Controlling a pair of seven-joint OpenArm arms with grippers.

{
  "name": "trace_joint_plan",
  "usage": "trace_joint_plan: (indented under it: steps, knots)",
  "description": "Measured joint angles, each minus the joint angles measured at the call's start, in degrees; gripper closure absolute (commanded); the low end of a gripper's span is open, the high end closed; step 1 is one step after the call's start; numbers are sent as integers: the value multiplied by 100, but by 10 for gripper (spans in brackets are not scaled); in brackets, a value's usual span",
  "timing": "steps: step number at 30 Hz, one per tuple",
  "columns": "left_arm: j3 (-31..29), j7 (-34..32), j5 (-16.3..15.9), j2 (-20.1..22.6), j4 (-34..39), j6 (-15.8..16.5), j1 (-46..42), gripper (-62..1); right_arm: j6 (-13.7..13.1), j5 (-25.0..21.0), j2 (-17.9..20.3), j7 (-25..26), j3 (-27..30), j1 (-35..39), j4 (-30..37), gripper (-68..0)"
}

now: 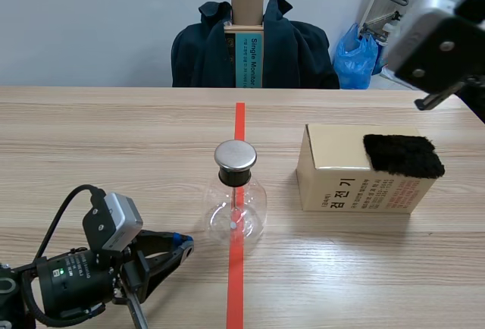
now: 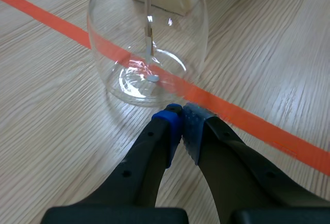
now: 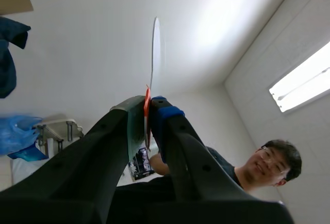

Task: Do the electroscope experiment.
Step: 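Bring the plate to the electroscope and point at the metal foil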

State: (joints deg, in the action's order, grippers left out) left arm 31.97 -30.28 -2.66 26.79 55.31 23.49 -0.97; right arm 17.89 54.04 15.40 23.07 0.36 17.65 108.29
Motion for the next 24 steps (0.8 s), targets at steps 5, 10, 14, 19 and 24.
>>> trace_joint_plan:
  steps: [5, 10, 14, 19, 24]
  knots:
    - [33, -28, -39, -59, 7, -2, 13, -19, 0, 409, 98, -114, -763, -81, -284, -8]
    - [411, -22, -37, -61, 7, -37, 205, -19, 2, 837, 98, -114, -1338, -79, -962, -8]
    - [490, 31, -162, -63, 7, -323, 306, -19, -4, 1005, 96, -111, -1639, -76, -1497, -8]
    - [487, 149, -229, -76, 4, -529, 387, -19, -70, 1093, 96, -94, -1781, -61, -1869, -8]
    - [487, 151, -227, -76, -72, -527, 380, -19, -247, 1117, 96, -13, -1775, -33, -1880, -8]
